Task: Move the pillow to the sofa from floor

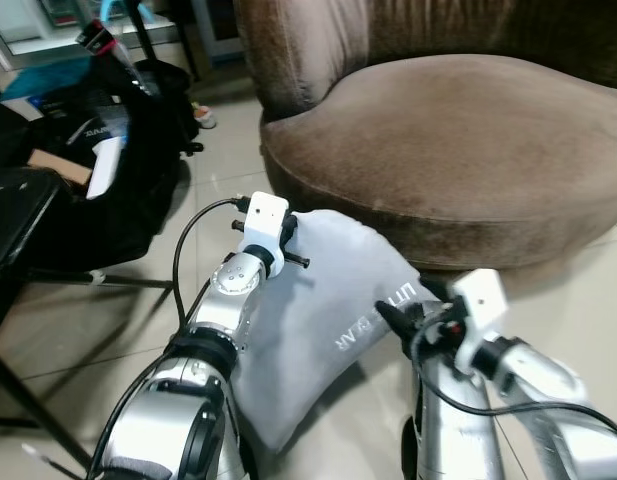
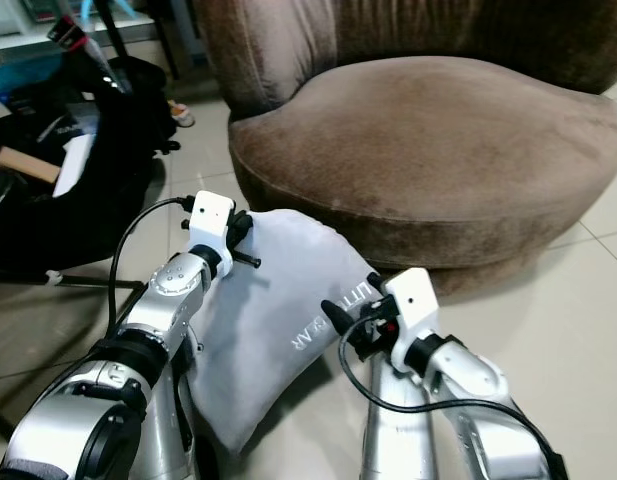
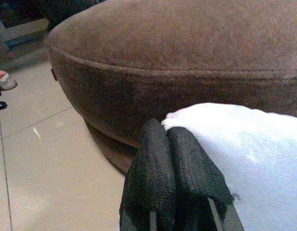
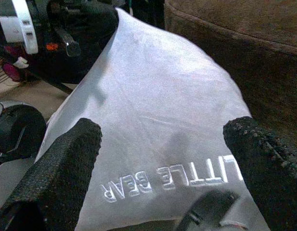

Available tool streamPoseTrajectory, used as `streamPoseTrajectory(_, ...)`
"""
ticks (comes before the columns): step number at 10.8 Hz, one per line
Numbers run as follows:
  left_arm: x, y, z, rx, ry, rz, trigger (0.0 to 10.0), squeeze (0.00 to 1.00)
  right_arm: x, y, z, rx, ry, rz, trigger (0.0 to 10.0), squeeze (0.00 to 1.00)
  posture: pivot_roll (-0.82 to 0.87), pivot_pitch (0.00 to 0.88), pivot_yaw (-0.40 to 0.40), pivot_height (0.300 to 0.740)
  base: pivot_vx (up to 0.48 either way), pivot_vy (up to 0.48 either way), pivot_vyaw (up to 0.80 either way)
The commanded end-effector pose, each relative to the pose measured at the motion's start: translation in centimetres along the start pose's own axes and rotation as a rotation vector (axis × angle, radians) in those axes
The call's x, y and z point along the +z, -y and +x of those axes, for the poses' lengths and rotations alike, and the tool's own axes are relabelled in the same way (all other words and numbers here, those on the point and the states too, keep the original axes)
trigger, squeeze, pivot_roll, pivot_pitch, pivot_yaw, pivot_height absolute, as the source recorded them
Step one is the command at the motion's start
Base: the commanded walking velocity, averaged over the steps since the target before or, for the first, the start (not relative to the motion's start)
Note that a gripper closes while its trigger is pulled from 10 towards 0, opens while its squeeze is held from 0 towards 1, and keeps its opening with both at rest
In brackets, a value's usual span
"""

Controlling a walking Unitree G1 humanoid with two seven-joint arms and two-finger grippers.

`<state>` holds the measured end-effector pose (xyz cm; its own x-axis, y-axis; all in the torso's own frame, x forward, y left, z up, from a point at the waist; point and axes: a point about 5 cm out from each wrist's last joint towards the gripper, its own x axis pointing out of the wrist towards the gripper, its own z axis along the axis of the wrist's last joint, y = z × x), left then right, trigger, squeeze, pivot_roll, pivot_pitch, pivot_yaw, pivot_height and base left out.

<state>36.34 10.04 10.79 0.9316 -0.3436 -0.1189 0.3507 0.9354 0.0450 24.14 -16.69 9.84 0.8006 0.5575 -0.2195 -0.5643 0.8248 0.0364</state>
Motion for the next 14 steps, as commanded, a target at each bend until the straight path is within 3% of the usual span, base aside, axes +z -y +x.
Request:
streamPoseTrajectory(1,3.2,-0.6,0.3,0.021,0.129,0.003,0.0,0.0,0.0,-0.1,0.4,0.001,0.007,-0.01,10.0,0.0,-0.28,0.0,0.151,0.331,0.0,0.0,0.0)
streamPoseTrajectory(2,3.0,0.1,0.3,-0.007,0.116,0.02,0.0,0.0,-0.1,-0.1,1.5,-0.011,-0.005,-0.008,10.0,0.0,-0.28,0.0,0.158,0.331,0.0,0.0,0.0)
streamPoseTrajectory(3,2.5,0.5,0.3,-0.003,0.091,-0.019,0.0,0.0,-0.4,0.2,2.6,-0.069,-0.024,-0.032,10.0,0.0,-0.28,0.0,0.159,0.331,0.0,0.0,0.0)
streamPoseTrajectory(4,1.8,0.3,0.2,0.047,0.062,-0.039,10.0,0.0,-0.6,0.0,3.8,-0.069,-0.03,-0.013,10.0,0.0,-0.26,0.0,0.164,0.331,0.0,0.0,0.0)
streamPoseTrajectory(5,1.0,0.5,-0.1,0.064,0.025,-0.039,10.0,0.0,-0.5,-0.7,5.5,-0.045,-0.004,0.0,10.0,0.0,-0.26,0.0,0.166,0.331,0.0,0.0,0.0)
streamPoseTrajectory(8,-1.3,0.9,-1.1,0.072,-0.051,-0.035,10.0,0.0,-0.9,-1.7,7.9,-0.021,-0.018,-0.007,10.0,0.0,-0.21,0.0,0.15,0.361,0.0,0.0,0.0)
streamPoseTrajectory(12,-2.5,2.1,-1.8,0.047,-0.092,-0.019,10.0,0.0,-1.2,-1.8,8.9,-0.011,-0.009,-0.017,10.0,0.0,-0.19,0.0,0.142,0.396,0.0,0.0,0.0)
streamPoseTrajectory(14,-2.7,2.5,-2.0,0.04,-0.101,-0.002,10.0,0.0,0.9,0.2,8.6,-0.086,0.041,-0.061,10.0,0.0,-0.2,0.0,0.147,0.401,0.0,0.0,0.0)
